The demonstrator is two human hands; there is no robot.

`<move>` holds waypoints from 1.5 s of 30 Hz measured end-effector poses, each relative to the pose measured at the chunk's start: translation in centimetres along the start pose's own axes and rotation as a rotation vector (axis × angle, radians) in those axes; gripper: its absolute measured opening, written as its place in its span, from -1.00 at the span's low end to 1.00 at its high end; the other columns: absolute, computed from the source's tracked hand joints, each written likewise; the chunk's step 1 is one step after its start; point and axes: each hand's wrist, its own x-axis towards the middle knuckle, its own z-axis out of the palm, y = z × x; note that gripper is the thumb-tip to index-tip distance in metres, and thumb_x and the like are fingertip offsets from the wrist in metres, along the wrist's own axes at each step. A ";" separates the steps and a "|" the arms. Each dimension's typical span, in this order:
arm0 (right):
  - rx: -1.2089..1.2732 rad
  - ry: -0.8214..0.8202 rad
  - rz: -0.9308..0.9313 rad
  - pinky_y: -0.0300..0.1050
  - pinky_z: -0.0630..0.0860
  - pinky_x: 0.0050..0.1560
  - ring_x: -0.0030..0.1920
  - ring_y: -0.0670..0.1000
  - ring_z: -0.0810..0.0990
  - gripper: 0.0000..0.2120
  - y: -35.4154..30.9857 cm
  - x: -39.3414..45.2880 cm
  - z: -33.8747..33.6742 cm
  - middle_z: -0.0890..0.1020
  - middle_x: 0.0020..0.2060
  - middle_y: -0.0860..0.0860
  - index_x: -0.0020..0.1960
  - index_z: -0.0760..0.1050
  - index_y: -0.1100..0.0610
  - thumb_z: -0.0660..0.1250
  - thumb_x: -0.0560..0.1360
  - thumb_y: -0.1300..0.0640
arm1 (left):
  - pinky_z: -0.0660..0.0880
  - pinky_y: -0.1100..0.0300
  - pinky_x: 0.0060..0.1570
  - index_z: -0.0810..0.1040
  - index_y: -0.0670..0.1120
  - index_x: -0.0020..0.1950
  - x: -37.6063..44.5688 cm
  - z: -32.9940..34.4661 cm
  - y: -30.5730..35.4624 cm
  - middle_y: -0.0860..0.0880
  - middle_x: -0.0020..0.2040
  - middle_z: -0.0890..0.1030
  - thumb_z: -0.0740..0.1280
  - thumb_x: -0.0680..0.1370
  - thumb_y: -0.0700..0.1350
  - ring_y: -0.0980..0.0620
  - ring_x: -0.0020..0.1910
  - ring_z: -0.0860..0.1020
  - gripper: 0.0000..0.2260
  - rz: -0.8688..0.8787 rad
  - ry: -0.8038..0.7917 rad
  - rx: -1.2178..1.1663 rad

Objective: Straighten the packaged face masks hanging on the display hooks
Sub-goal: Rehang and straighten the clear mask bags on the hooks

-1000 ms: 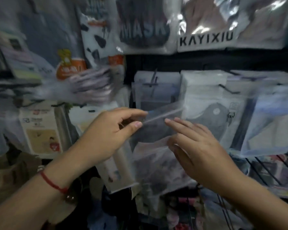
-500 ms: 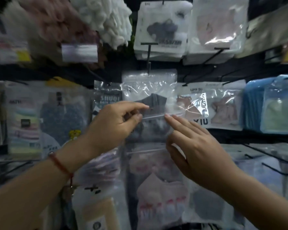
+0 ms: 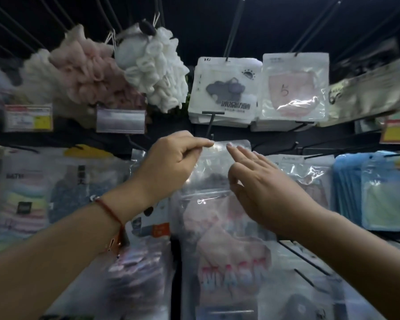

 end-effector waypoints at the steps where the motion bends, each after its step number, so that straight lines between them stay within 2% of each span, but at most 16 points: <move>1: 0.000 -0.001 0.007 -0.05 0.06 0.50 0.53 0.17 0.18 -0.59 0.1 0.5 -0.1 0.25 0.51 0.19 -0.03 0.44 0.12 -0.12 0.57 -0.05 | 0.37 0.44 -0.16 0.68 -0.03 0.18 0.3 0.0 -0.1 0.18 -0.22 0.52 0.31 0.62 -0.24 0.20 -0.22 0.54 -0.77 0.002 0.006 0.009; 5: 0.024 -0.012 0.016 -0.05 0.05 0.51 0.56 0.13 0.10 -0.56 0.5 1.6 -0.2 0.17 0.54 0.14 -0.01 0.43 0.11 -0.17 0.54 -0.07 | 0.35 0.46 -0.23 0.67 -0.05 0.21 1.4 0.2 -0.6 0.19 -0.19 0.52 0.31 0.62 -0.25 0.24 -0.28 0.51 -0.76 -0.003 0.056 0.011; 9: 0.021 -0.013 0.019 -0.08 0.01 0.51 0.56 0.10 0.09 -0.55 0.7 2.0 0.1 0.15 0.55 0.10 -0.01 0.42 0.08 -0.20 0.53 -0.08 | 0.36 0.43 -0.27 0.68 -0.06 0.20 1.7 0.7 -1.0 0.15 -0.16 0.56 0.31 0.61 -0.26 0.18 -0.32 0.51 -0.76 -0.003 0.085 0.006; 10: 0.023 -0.014 0.021 -0.09 0.00 0.51 0.56 0.10 0.09 -0.54 0.6 2.0 0.2 0.16 0.55 0.09 -0.01 0.42 0.08 -0.21 0.52 -0.09 | 0.39 0.40 -0.29 0.68 -0.05 0.19 1.7 0.8 -1.2 0.14 -0.16 0.57 0.31 0.61 -0.26 0.17 -0.31 0.52 -0.76 -0.010 0.079 0.017; 13: 0.028 -0.030 0.025 -0.13 -0.05 0.50 0.56 0.09 0.08 -0.50 0.4 2.1 0.5 0.15 0.55 0.08 0.02 0.44 0.07 -0.22 0.52 -0.11 | 0.53 0.11 -0.28 0.67 0.02 0.19 1.5 1.3 -2.1 0.13 -0.15 0.59 0.31 0.62 -0.21 0.06 -0.31 0.56 -0.77 -0.065 0.049 0.056; 15: 0.029 -0.058 0.033 -0.13 -0.06 0.51 0.57 0.08 0.05 -0.57 0.4 2.2 0.8 0.11 0.56 0.07 0.05 0.44 0.08 -0.14 0.56 -0.08 | 0.56 0.10 -0.25 0.67 0.06 0.20 1.5 1.7 -2.6 0.15 -0.15 0.59 0.31 0.62 -0.16 0.08 -0.28 0.56 -0.77 -0.090 0.033 0.093; 18: 0.029 -0.064 0.038 -0.19 -0.11 0.48 0.57 0.06 0.02 -0.68 0.6 2.2 1.1 0.09 0.56 0.07 0.08 0.45 0.10 -0.03 0.59 -0.01 | 0.50 0.19 -0.10 0.64 0.08 0.24 1.6 2.0 -3.3 0.11 -0.10 0.58 0.30 0.63 -0.12 0.10 -0.12 0.54 -0.76 -0.018 0.006 0.273; 22: 0.047 -0.070 0.054 -0.21 -0.11 0.48 0.57 0.04 0.02 -0.79 0.9 2.1 1.4 0.08 0.57 0.06 0.08 0.45 0.09 0.06 0.64 0.06 | 0.50 0.02 0.00 0.60 0.02 0.31 1.2 2.1 -4.7 0.00 0.02 0.55 0.29 0.63 -0.06 -0.01 -0.04 0.49 -0.74 0.113 -0.022 0.510; 25: 0.044 -0.090 0.070 -0.17 -0.09 0.50 0.57 0.03 0.01 -0.82 1.1 2.1 1.5 0.08 0.57 0.05 0.07 0.44 0.08 0.08 0.64 0.08 | 0.47 -0.08 0.14 0.55 0.06 0.37 0.9 1.9 -5.0 -0.07 0.21 0.52 0.20 0.63 0.06 -0.08 0.13 0.48 -0.66 0.078 -0.094 0.551; 28: 0.036 -0.103 0.076 -0.19 -0.13 0.49 0.57 0.03 0.00 -0.80 1.1 2.1 1.6 0.07 0.57 0.05 0.10 0.44 0.07 0.06 0.65 0.06 | 0.36 -0.12 0.32 0.51 0.08 0.41 0.7 1.4 -4.6 -0.09 0.38 0.44 0.10 0.62 0.14 -0.10 0.35 0.38 -0.58 0.038 -0.169 0.564; 31: 0.037 -0.104 0.090 -0.19 -0.14 0.49 0.57 0.03 0.00 -0.81 1.2 2.0 1.7 0.09 0.57 0.05 0.09 0.44 0.07 0.07 0.66 0.06 | 0.23 -0.10 0.40 0.53 0.05 0.39 0.1 1.1 -4.2 -0.09 0.45 0.38 0.06 0.62 0.19 -0.09 0.44 0.29 -0.54 0.046 -0.179 0.558; 35: 0.044 -0.113 0.119 -0.23 -0.15 0.46 0.57 0.02 0.00 -0.82 1.3 1.9 1.7 0.09 0.57 0.05 0.09 0.45 0.06 0.09 0.66 0.06 | 0.29 -0.04 0.30 0.59 0.03 0.31 -1.3 1.0 -3.6 -0.06 0.36 0.46 0.11 0.61 0.20 -0.05 0.35 0.36 -0.56 0.112 -0.156 0.557; 40: 0.095 -0.089 0.143 -0.19 0.03 0.46 0.56 0.03 0.08 -0.88 0.7 2.0 1.6 0.14 0.56 0.06 0.03 0.44 0.03 0.13 0.64 0.05 | 0.36 0.14 0.08 0.62 0.04 0.23 -2.9 1.4 -2.9 0.08 0.10 0.56 0.21 0.61 0.14 0.10 0.09 0.45 -0.67 0.208 -0.167 0.461; 43: 0.099 -0.055 0.143 -0.15 0.24 0.39 0.49 0.02 0.27 -0.89 0.2 1.7 1.6 0.24 0.54 0.03 0.02 0.46 0.06 0.17 0.63 0.09 | 0.47 0.17 0.07 0.61 0.03 0.23 -3.4 1.7 -2.6 0.13 0.05 0.64 0.28 0.62 0.06 0.15 0.02 0.54 -0.76 0.188 -0.187 0.336; 45: 0.085 -0.017 0.149 -0.06 0.40 0.25 0.38 0.02 0.42 -0.91 -0.2 1.5 1.5 0.34 0.49 0.01 0.01 0.48 0.08 0.20 0.62 0.12 | 0.49 0.26 0.00 0.61 0.06 0.21 -3.6 1.7 -2.4 0.21 0.03 0.64 0.33 0.63 0.00 0.26 -0.06 0.55 -0.82 0.117 -0.176 0.225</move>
